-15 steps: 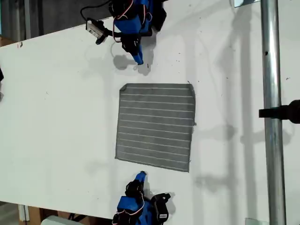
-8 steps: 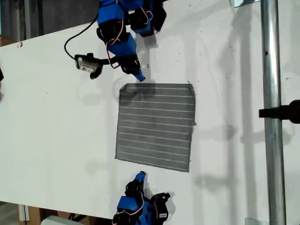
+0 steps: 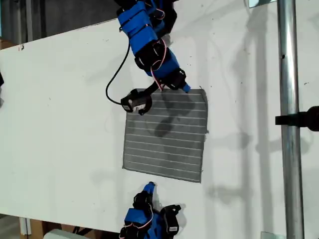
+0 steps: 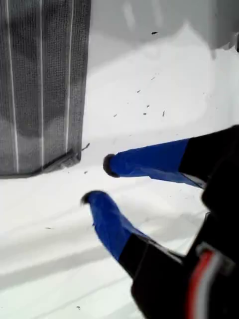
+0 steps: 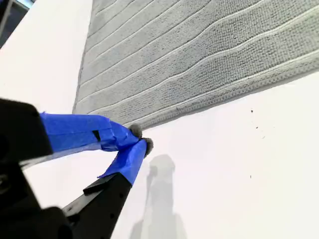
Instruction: Grasp corners of a towel and fold twice.
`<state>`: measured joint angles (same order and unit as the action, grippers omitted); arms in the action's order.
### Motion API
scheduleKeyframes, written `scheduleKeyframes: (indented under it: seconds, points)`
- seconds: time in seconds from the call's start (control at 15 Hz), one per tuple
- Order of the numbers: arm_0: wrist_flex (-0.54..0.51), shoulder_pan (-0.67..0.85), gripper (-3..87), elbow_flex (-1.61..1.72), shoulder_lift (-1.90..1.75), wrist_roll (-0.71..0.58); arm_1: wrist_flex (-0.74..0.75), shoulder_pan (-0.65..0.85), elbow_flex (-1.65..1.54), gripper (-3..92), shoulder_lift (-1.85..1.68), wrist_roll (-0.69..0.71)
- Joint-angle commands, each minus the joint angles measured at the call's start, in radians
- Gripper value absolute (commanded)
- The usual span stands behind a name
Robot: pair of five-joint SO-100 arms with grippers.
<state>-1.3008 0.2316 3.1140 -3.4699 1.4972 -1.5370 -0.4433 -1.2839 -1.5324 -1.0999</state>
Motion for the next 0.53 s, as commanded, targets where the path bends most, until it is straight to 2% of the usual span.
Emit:
scheduleKeyframes:
  seconds: [0.0, 0.2, 0.47]
  points:
    - [-0.002, 0.009, -2.9, -0.003, -0.005, 0.009, -0.026, -0.031, 0.153, 37.8, 0.015, 0.078]
    - [-0.002, 0.011, -2.9, -0.003, -0.005, 0.009, -0.06, -0.012, 0.126, 41.7, 0.057, 0.08]
    - [-0.002, 0.011, -2.9, -0.003, -0.005, 0.009, -0.031, 0.017, 0.106, 42.2, 0.33, 0.021]
